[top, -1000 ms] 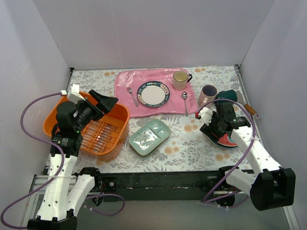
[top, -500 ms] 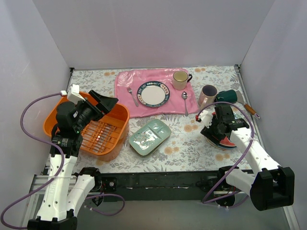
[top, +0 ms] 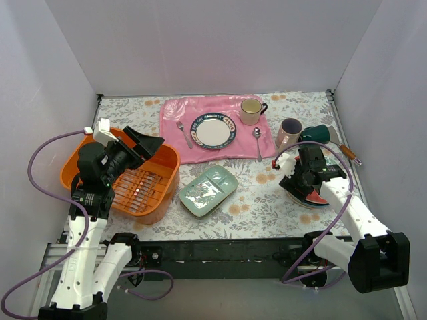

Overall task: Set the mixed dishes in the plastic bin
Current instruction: Pick up the plate at the center of the board.

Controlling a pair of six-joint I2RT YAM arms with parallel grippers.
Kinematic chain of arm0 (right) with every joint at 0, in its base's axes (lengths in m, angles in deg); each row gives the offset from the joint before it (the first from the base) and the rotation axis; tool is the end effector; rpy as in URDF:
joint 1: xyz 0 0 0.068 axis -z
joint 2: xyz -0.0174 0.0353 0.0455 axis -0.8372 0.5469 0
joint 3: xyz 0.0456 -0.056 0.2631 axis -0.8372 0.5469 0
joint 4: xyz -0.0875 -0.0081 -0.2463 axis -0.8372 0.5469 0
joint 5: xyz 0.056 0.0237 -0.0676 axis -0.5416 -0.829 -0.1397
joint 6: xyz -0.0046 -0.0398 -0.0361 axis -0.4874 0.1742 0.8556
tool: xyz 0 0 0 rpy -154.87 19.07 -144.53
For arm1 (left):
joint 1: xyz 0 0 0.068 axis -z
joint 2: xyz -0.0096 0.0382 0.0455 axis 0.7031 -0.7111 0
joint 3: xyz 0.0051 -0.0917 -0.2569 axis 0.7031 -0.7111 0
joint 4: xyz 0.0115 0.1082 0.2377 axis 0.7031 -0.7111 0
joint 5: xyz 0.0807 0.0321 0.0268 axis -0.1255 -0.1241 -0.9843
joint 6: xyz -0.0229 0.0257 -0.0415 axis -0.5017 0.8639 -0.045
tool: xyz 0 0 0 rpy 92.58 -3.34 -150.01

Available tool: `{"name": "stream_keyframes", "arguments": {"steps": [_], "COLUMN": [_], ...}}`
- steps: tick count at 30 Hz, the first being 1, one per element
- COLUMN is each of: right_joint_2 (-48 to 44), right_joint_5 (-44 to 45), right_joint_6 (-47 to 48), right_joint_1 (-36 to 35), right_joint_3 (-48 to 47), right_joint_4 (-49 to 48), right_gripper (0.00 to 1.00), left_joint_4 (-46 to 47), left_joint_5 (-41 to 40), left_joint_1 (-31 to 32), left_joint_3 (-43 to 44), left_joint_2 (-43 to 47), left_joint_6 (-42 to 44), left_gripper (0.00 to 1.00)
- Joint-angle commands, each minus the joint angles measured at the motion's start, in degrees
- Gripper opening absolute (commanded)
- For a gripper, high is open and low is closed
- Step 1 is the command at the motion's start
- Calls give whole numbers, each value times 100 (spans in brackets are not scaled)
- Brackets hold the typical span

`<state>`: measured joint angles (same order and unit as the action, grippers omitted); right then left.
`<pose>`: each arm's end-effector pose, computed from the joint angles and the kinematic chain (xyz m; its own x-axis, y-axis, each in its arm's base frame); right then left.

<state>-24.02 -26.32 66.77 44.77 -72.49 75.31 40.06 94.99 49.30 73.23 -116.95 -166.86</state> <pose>0.1934 0.0389 0.2230 -0.5005 -0.8065 -0.3148 -0.7133 0.5902 -0.3780 0.1466 -0.0239 0.3720 -0.4276 -0.9034 -0.0322 -0.1901 0.1247 -0.9738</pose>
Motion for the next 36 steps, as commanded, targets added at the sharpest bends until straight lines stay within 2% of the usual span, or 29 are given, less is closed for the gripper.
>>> {"name": "stream_keyframes", "arguments": {"steps": [1, 7, 17, 29, 36], "right_joint_2": [-30, 110, 198, -21, -653], "right_joint_5": [164, 94, 198, 427, 735], "right_joint_6": [127, 285, 365, 487, 768], "right_joint_1": [65, 205, 276, 276, 250], "right_joint_3": [-372, -530, -496, 225, 1007], "right_joint_4": [-129, -33, -225, -744, -1394], "right_gripper": [73, 76, 75, 68, 68], "left_joint_4": [-77, -103, -138, -138, -103], "left_joint_5": [-32, -32, -41, -41, -15], "left_joint_1": [-23, -23, -23, -23, -23], "left_joint_3": [78, 95, 104, 113, 104], "left_joint_2": [90, 107, 134, 142, 107], "left_joint_6": [73, 73, 91, 56, 38], "left_gripper": [98, 98, 98, 98, 98]}}
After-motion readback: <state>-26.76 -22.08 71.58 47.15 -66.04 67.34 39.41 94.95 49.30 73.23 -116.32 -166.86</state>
